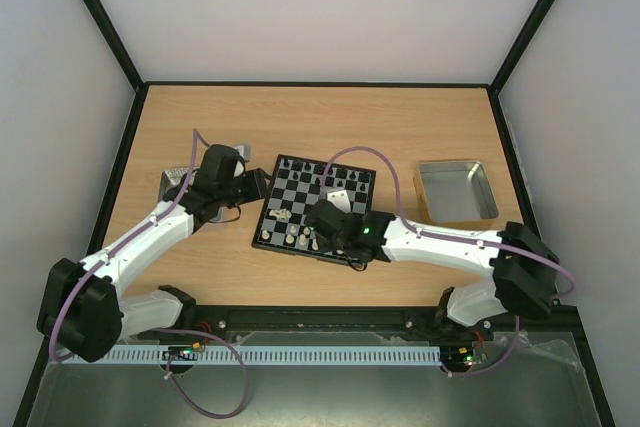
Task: Set up the chess pieces on the board
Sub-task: Place the chess piece on the chessboard, then pick up the chess piece from the chessboard.
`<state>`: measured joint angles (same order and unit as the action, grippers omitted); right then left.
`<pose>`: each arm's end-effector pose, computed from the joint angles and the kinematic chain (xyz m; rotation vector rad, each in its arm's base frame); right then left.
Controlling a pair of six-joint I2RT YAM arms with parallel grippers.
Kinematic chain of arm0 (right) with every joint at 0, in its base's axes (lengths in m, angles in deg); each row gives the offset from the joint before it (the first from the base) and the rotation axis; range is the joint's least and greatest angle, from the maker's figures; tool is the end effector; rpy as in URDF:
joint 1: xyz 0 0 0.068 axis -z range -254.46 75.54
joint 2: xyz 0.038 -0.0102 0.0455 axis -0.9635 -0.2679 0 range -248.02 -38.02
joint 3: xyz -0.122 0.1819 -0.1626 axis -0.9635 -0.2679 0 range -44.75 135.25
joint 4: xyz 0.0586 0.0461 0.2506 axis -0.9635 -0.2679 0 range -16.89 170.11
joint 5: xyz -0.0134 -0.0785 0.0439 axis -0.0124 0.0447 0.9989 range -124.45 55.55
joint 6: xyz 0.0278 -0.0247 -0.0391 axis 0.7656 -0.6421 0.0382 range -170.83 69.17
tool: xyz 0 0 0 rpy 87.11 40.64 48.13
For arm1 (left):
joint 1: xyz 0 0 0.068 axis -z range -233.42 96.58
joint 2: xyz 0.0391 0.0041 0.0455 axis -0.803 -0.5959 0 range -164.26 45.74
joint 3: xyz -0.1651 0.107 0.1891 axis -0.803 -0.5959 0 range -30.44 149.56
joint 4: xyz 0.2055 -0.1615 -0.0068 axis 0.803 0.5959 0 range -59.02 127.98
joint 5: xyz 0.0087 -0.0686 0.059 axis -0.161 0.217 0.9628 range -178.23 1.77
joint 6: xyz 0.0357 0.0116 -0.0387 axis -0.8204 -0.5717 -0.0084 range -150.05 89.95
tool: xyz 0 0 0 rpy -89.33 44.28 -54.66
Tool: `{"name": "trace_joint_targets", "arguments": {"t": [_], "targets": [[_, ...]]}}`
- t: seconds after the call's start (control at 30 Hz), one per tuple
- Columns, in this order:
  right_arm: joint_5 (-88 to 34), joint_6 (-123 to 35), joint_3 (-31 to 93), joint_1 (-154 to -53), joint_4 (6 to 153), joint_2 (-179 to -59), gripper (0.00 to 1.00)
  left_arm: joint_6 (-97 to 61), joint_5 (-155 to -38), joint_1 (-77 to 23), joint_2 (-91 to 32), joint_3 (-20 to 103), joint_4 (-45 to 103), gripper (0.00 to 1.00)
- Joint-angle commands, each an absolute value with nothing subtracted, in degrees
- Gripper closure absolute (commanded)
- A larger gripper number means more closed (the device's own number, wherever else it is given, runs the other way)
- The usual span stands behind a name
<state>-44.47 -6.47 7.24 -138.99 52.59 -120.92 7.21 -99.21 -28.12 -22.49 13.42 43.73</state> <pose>0.1284 0.2551 0.2081 -0.3983 2.6135 0.4730 0.2293 -0.1159 0.2465 -0.1317 2.3253 -0.7918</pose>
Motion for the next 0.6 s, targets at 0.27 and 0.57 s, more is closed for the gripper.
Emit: {"name": "trace_joint_targets", "arguments": {"t": [0.27, 0.57], "targets": [[-45.1, -11.8, 20.1, -137.1, 56.9, -129.0, 0.58, 8.2, -95.0, -28.8, -21.3, 10.2, 44.3, 0.49], [-43.3, -14.0, 29.7, -135.7, 57.8, -142.4, 0.68, 9.2, -96.0, -31.1, -20.4, 6.4, 42.7, 0.49]]}}
